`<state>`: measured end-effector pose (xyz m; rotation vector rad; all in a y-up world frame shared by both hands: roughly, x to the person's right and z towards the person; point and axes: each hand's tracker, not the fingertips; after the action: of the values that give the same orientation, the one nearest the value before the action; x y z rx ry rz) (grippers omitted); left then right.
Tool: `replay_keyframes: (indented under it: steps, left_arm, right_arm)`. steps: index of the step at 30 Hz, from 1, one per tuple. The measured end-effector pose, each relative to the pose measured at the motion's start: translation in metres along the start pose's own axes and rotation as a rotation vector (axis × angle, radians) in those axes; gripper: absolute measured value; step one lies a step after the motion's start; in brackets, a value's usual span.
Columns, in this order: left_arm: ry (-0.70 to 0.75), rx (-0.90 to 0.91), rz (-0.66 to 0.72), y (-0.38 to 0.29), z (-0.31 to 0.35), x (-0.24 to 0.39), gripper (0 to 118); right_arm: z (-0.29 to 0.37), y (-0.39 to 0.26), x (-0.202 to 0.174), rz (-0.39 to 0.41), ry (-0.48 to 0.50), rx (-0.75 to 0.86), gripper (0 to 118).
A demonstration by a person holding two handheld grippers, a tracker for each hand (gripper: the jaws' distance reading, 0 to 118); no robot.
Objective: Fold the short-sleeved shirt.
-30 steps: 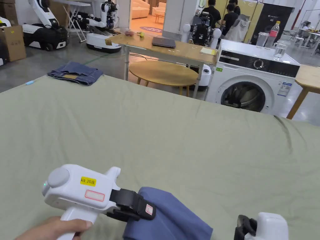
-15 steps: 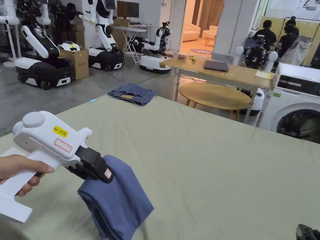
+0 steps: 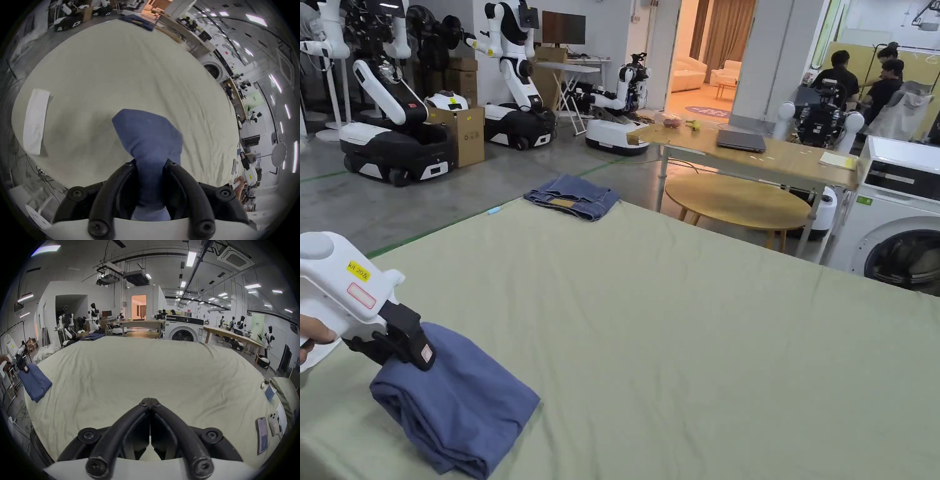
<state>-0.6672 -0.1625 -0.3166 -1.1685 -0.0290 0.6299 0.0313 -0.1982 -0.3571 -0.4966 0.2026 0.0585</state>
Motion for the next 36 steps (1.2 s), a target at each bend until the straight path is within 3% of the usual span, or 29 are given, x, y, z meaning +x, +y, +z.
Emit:
replay_keyframes:
  steps: [2, 6, 10, 14, 23, 24, 25, 30, 36]
  left_arm:
    - [0.001, -0.001, 0.026, 0.009, -0.001, -0.015, 20]
    - [0.112, 0.006, 0.01, 0.016, 0.007, -0.017, 56]
    - [0.259, 0.044, -0.073, 0.012, 0.021, -0.001, 57]
    - [0.269, 0.14, -0.092, -0.001, 0.03, 0.026, 59]
    - [0.113, 0.314, -0.232, -0.06, -0.035, 0.123, 59]
    - [0.101, 0.35, -0.258, -0.07, -0.045, 0.14, 59]
    - [0.085, 0.394, -0.285, -0.053, -0.06, 0.115, 59]
    - [0.014, 0.59, -0.365, -0.073, -0.101, 0.174, 59]
    - [0.046, 0.815, -0.484, -0.11, -0.131, 0.272, 59]
  right_arm:
    - [-0.001, -0.001, 0.0, 0.002, 0.002, -0.01, 0]
    - [-0.003, -0.001, 0.0, -0.001, 0.009, -0.017, 0]
    - [-0.004, -0.001, 0.001, 0.005, 0.015, -0.009, 0]
    - [-0.002, 0.001, 0.004, 0.003, 0.017, -0.003, 0]
    - [-0.002, 0.001, 0.019, -0.052, 0.003, 0.016, 0]
    - [-0.002, 0.001, 0.021, -0.057, -0.001, 0.019, 0]
    - [-0.001, 0.002, 0.023, -0.062, -0.006, 0.023, 0]
    - [0.003, 0.008, 0.031, -0.082, -0.027, 0.055, 0]
    - [0.009, 0.02, 0.037, -0.094, -0.06, 0.12, 0]
